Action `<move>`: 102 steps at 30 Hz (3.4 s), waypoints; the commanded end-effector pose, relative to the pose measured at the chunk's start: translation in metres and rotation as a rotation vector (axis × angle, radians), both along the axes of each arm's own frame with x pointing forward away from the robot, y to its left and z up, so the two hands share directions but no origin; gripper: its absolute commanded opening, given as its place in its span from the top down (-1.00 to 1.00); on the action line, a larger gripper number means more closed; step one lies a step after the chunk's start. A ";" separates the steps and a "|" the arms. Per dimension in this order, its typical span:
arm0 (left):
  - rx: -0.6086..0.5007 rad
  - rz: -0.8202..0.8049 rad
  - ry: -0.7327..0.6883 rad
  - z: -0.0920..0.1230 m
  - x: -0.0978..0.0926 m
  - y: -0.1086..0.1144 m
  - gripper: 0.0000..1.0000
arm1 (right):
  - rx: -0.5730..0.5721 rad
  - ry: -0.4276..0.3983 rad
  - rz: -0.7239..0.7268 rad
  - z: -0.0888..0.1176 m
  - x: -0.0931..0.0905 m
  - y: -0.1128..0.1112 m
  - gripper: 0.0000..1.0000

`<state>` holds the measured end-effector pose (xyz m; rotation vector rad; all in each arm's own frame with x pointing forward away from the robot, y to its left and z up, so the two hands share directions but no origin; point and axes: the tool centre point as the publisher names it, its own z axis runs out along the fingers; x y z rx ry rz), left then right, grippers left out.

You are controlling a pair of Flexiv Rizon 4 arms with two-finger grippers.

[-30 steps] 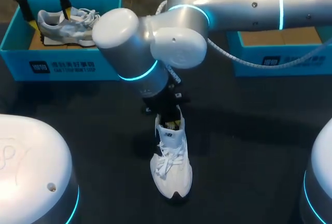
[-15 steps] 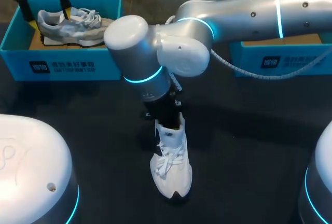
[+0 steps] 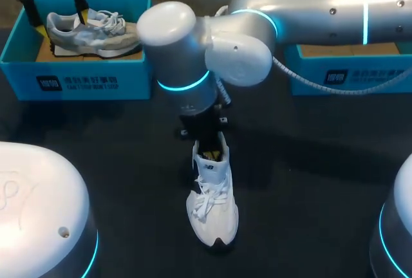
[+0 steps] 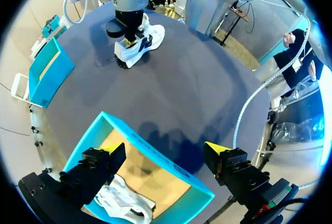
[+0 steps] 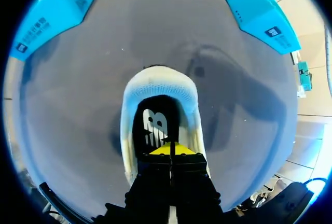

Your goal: Take the shoe out of the shoebox, open the shoe tongue, remove and reinsert the insole, then place the shoe into the shoebox

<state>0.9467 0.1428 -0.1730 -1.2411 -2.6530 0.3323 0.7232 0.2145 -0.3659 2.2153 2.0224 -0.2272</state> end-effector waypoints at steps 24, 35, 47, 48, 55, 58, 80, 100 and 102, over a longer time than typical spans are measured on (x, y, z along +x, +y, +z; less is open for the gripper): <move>0.004 -0.001 0.000 0.001 0.000 0.000 -1.00 | 0.194 0.053 -0.036 0.013 -0.016 0.012 1.00; 0.004 -0.001 0.000 0.001 0.000 0.000 -1.00 | 0.235 0.167 0.043 0.013 -0.014 -0.003 0.83; 0.004 -0.001 0.000 0.001 0.000 0.000 -1.00 | 0.255 0.182 0.066 0.015 -0.026 0.014 -0.67; 0.004 -0.001 0.000 0.001 0.000 0.000 -1.00 | 0.254 0.178 0.067 0.015 -0.027 0.016 -1.00; 0.004 -0.001 0.000 0.001 0.000 0.000 -1.00 | 0.216 0.146 0.074 0.018 -0.039 0.020 -1.00; 0.004 -0.001 0.000 0.001 0.000 0.000 -1.00 | 0.197 0.124 0.078 0.023 -0.041 0.022 -1.00; 0.004 -0.001 0.000 0.001 0.000 0.000 -1.00 | 0.192 0.062 0.030 0.042 -0.061 0.013 -1.00; 0.004 -0.001 0.000 0.001 0.000 0.000 -1.00 | 0.247 0.021 -0.090 0.067 -0.125 0.007 -1.00; 0.004 -0.001 0.000 0.001 0.000 0.000 -1.00 | 0.254 0.025 -0.096 0.067 -0.131 0.009 -1.00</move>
